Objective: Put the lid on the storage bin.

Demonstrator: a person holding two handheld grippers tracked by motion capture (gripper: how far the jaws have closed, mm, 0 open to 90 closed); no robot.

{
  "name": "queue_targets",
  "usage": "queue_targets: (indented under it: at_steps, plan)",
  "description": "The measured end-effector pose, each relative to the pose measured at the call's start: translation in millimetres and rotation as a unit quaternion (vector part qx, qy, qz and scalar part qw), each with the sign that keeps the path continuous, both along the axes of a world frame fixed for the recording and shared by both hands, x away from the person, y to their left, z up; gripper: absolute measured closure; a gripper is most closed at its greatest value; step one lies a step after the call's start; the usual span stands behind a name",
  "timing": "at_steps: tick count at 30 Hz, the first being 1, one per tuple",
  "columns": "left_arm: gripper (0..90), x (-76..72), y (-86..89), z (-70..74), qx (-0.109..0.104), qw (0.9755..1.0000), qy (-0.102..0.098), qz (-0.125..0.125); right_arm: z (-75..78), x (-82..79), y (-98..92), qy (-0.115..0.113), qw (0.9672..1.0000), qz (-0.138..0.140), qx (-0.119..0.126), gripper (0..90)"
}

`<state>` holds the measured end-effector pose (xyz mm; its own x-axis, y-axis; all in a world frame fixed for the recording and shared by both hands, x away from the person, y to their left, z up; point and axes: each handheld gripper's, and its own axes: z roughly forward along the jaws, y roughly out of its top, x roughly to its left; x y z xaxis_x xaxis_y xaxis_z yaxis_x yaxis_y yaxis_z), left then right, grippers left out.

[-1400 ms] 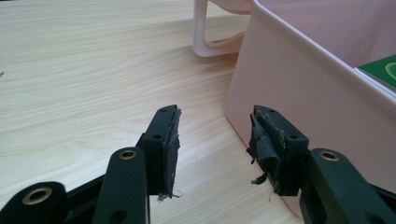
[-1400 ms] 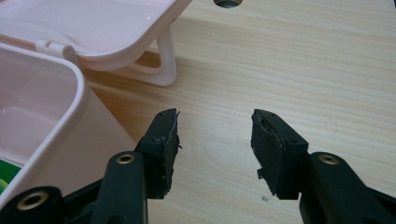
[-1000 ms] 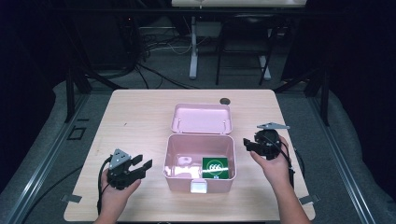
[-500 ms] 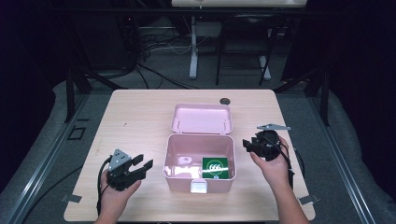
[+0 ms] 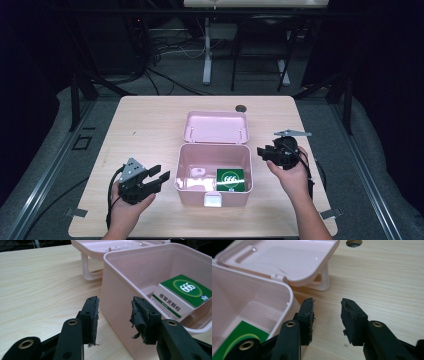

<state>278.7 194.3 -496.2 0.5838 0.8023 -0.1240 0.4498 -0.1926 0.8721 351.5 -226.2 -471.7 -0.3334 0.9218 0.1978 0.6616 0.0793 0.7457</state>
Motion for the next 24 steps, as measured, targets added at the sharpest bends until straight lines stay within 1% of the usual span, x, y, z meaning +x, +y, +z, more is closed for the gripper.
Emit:
queue_targets:
  at_steps: [1,2,3,4,8,12,14,16,17,18,19,20,22,24]
  plan:
    - [56.1,0.2,-0.8,1.3,-0.005,1.0000,-0.002,-0.003,1.0,0.9,-0.1,-0.001,1.0000,0.000,0.007,61.6]
    - [56.7,0.2,-1.3,3.4,-0.004,1.0000,-0.002,-0.005,3.0,1.1,-0.1,0.009,0.9999,0.003,0.003,61.2]
    - [57.5,0.6,-1.9,5.5,-0.003,1.0000,-0.003,-0.005,4.0,1.8,0.8,0.009,1.0000,0.004,-0.002,61.0]
    - [58.4,1.4,-2.5,7.5,-0.005,1.0000,-0.003,-0.008,4.3,2.6,1.8,0.000,1.0000,0.002,-0.001,60.8]
    - [60.7,5.9,-6.3,17.1,-0.001,0.9999,-0.002,-0.014,10.3,6.4,4.7,0.000,0.9999,0.008,0.012,60.4]
    - [62.3,11.9,-11.3,23.3,0.002,0.9998,0.000,-0.021,14.2,13.6,8.4,0.014,0.9997,0.017,0.013,59.9]
    - [62.8,15.4,-14.7,24.0,0.003,0.9997,-0.001,-0.023,15.7,17.7,10.1,0.020,0.9995,0.019,0.018,59.1]
    - [62.5,19.3,-18.8,23.6,0.006,0.9996,0.010,-0.025,16.6,21.6,12.1,0.024,0.9993,0.020,0.022,58.9]
    - [62.2,21.0,-20.8,23.6,0.011,0.9994,0.016,-0.030,16.9,23.5,13.3,0.026,0.9993,0.020,0.020,58.9]
    - [62.3,22.2,-23.8,22.8,0.012,0.9994,0.014,-0.029,16.7,25.5,14.3,0.023,0.9994,0.018,0.016,58.9]
    - [62.7,23.5,-25.8,22.8,0.016,0.9993,0.013,-0.031,17.0,27.4,15.0,0.026,0.9994,0.019,0.014,58.9]
    - [63.3,25.1,-28.0,22.1,0.013,0.9994,0.012,-0.031,16.8,29.5,15.9,0.028,0.9994,0.018,0.013,58.9]
    - [63.9,28.1,-31.2,21.4,0.013,0.9993,0.014,-0.033,15.9,33.8,17.8,0.030,0.9994,0.017,0.011,58.9]
    - [63.7,30.7,-33.3,20.6,0.018,0.9993,0.014,-0.028,15.2,37.9,19.1,0.032,0.9993,0.015,0.009,58.9]
